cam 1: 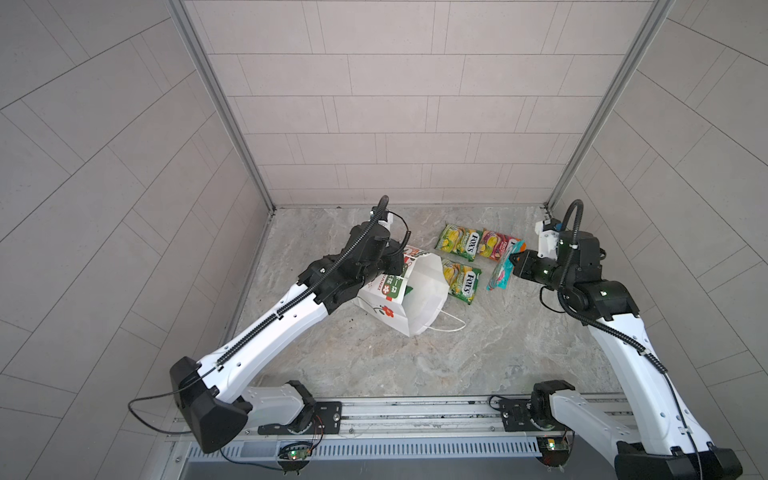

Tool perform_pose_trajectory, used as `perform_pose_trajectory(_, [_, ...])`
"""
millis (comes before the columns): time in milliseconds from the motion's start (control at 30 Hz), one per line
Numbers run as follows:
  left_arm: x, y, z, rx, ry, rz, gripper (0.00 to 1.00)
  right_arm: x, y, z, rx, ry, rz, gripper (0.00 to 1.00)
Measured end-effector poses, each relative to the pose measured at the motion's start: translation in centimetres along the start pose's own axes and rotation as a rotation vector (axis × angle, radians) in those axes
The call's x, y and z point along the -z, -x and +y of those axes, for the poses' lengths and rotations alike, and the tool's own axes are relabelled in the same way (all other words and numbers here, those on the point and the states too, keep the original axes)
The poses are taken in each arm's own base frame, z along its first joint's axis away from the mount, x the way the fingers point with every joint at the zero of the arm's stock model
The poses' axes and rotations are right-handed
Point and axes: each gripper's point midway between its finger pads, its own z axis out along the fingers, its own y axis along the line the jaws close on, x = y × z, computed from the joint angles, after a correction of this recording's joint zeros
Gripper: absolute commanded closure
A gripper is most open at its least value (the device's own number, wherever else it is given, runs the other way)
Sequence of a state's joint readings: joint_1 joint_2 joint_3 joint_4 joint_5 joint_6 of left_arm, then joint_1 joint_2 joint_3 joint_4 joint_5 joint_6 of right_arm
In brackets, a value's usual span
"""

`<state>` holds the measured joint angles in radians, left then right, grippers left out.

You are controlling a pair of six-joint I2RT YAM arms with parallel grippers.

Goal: Take the snacks out of the paper bag
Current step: 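Lower the teal packet onto the table beside the green packet and release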

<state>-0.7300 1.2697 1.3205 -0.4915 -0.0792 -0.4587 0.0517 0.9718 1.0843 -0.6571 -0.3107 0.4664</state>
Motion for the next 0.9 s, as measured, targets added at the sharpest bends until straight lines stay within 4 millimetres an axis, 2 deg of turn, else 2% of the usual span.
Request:
perform_pose_trajectory(167, [0.5, 0.3, -0.2, -0.004, -0.012, -0.011, 1.0, -1.7, -1.6, -2.1, 0.038, -0.087, 0.067, 1.0])
perform_pose_trajectory(333, [0.8, 0.4, -0.2, -0.004, -0.018, -0.016, 1.0, -4.6, -3.6, -3.7, 0.045, -0.12, 0.152, 1.0])
perform_pose_trajectory(500, [0.8, 0.5, -0.3, -0.004, -0.019, -0.017, 1.0, -7.2, -5.1, -4.0, 0.034, -0.089, 0.209, 1.0])
perform_pose_trajectory(733, [1.2, 0.7, -0.3, -0.002, -0.022, -0.028, 1.0, -8.8, -4.9, -3.4, 0.025, -0.027, 0.209, 1.0])
perform_pose_trajectory(900, [1.2, 0.7, -0.3, -0.002, -0.022, -0.028, 1.0, -9.6, -4.7, -4.2, 0.005, -0.024, 0.21, 1.0])
